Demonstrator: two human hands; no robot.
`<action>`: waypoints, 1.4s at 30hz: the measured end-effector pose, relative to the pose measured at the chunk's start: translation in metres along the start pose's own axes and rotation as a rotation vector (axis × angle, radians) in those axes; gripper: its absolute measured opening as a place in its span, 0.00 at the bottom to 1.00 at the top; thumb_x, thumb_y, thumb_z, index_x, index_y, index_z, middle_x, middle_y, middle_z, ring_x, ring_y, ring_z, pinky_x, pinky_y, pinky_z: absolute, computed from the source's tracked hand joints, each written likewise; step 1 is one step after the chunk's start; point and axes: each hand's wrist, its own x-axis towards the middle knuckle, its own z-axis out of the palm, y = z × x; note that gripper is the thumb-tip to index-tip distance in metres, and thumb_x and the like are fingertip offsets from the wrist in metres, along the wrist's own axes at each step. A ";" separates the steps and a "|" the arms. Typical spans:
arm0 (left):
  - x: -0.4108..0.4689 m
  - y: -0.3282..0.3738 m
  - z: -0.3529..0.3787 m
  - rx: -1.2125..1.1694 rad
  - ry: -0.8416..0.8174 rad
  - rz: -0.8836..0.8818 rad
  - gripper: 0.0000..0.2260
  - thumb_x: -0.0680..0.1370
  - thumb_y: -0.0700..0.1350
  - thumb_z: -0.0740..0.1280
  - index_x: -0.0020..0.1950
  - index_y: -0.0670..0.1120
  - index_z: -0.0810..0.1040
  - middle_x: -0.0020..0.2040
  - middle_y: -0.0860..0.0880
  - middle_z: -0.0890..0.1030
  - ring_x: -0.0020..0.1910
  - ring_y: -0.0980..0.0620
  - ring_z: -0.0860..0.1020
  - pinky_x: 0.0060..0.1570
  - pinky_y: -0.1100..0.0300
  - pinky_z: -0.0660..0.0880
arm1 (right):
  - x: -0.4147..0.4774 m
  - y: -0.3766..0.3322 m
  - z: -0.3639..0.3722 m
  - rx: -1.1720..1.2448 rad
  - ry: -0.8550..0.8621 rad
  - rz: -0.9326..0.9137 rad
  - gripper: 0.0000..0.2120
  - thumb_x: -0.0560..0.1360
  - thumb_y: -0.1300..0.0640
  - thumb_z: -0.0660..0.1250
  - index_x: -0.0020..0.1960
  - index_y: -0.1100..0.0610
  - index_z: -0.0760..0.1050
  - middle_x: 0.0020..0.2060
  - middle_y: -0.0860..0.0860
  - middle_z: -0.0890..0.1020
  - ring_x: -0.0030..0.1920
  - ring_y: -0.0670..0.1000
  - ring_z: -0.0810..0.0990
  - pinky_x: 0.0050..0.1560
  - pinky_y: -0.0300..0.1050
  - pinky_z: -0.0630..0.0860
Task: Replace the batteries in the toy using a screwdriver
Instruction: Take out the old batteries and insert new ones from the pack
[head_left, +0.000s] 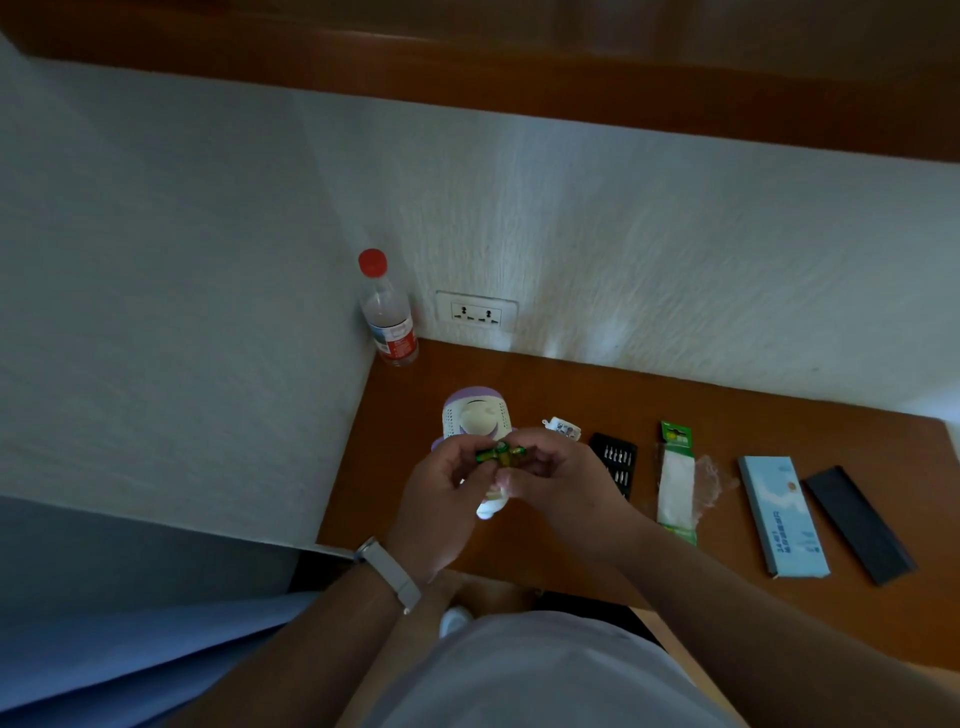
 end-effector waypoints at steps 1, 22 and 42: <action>0.001 -0.002 -0.002 0.004 0.019 0.011 0.11 0.80 0.36 0.67 0.55 0.52 0.79 0.51 0.50 0.85 0.51 0.53 0.83 0.49 0.57 0.81 | 0.001 0.001 0.000 -0.006 0.007 0.000 0.12 0.74 0.67 0.71 0.50 0.50 0.81 0.42 0.52 0.86 0.45 0.51 0.85 0.51 0.51 0.82; -0.010 -0.026 -0.025 0.357 0.066 0.187 0.10 0.79 0.41 0.70 0.58 0.51 0.78 0.54 0.52 0.80 0.51 0.60 0.79 0.46 0.71 0.77 | -0.022 0.031 0.001 -0.394 0.165 0.074 0.04 0.77 0.52 0.70 0.50 0.47 0.77 0.36 0.44 0.79 0.32 0.40 0.73 0.33 0.34 0.70; -0.001 -0.050 -0.017 0.860 0.115 0.441 0.11 0.75 0.45 0.74 0.56 0.49 0.83 0.52 0.51 0.82 0.47 0.51 0.81 0.38 0.58 0.78 | -0.004 0.041 0.023 -0.641 0.093 -0.085 0.06 0.75 0.58 0.70 0.50 0.51 0.75 0.41 0.47 0.77 0.39 0.45 0.74 0.38 0.42 0.72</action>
